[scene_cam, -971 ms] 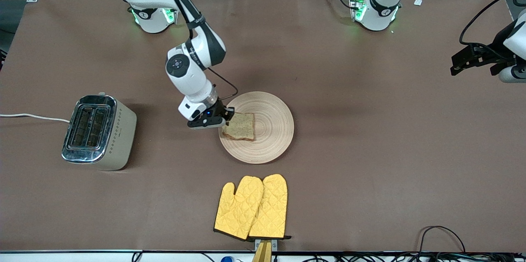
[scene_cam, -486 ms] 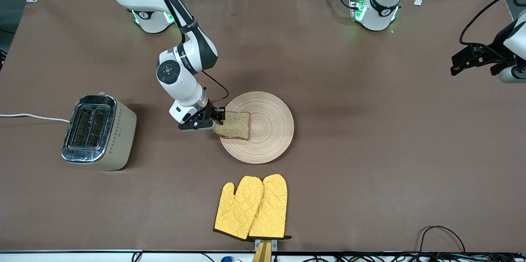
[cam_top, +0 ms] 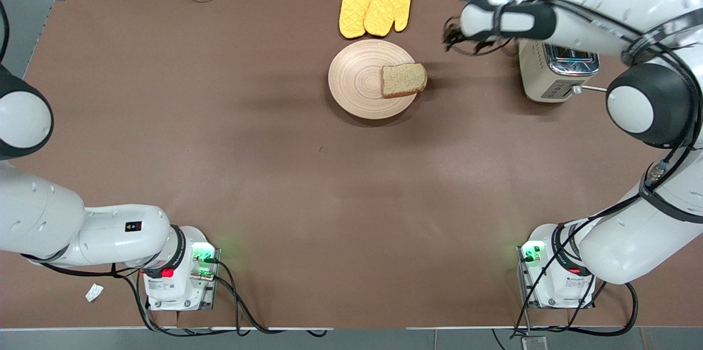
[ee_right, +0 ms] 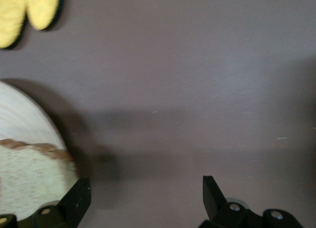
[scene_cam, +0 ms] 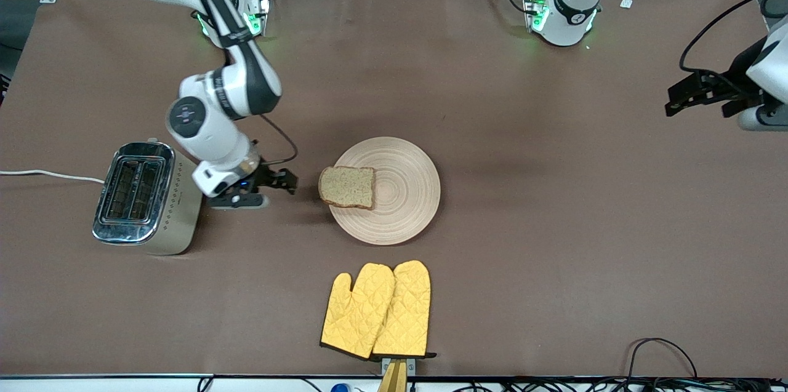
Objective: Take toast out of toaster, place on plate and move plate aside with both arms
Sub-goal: 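Raise the right gripper away while the left gripper reaches the plate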
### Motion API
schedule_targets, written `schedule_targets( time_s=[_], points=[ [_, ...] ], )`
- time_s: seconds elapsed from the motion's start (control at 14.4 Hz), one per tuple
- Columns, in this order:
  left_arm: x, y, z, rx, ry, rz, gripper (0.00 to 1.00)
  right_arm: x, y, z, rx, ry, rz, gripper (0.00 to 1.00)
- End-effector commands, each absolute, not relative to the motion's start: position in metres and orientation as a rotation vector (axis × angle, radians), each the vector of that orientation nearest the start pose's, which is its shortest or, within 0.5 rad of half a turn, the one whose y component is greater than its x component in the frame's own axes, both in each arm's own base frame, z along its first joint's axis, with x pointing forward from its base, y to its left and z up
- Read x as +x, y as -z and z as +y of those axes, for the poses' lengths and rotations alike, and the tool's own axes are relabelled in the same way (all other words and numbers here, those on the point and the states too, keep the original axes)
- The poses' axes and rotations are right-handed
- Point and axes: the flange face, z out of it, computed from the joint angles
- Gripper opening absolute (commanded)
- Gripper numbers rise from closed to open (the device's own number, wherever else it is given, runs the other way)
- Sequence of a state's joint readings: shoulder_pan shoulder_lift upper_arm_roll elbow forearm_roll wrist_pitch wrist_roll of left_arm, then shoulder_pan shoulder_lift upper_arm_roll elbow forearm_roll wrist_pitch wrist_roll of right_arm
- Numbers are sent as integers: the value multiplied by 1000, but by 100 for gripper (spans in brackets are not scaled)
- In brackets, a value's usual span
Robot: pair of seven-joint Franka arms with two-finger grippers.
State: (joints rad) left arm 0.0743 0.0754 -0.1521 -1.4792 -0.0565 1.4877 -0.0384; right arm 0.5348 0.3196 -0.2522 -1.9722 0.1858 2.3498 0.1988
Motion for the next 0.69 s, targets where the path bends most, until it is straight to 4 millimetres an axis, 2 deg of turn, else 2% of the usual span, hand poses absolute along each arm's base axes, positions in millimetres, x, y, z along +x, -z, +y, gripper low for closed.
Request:
schedule_targets(
  time_s=[0.0,0.14,0.28,0.49,0.62],
  points=[
    [594,-585,-64,-3281,-129,86,100,610,-376,135,-3129,110,56,100],
    [613,-549,-89,-3373,-176,113,100,613,-410,96,-3135,140,54,100],
    [627,-510,-129,-3466,-215,174,100,607,-433,67,-3131,112,33,100],
    [639,-444,-189,-3583,-284,218,100,598,-491,34,-3115,12,110,100],
    [639,-406,-219,-3612,-295,258,100,595,-533,12,-3115,-51,165,100]
  ],
)
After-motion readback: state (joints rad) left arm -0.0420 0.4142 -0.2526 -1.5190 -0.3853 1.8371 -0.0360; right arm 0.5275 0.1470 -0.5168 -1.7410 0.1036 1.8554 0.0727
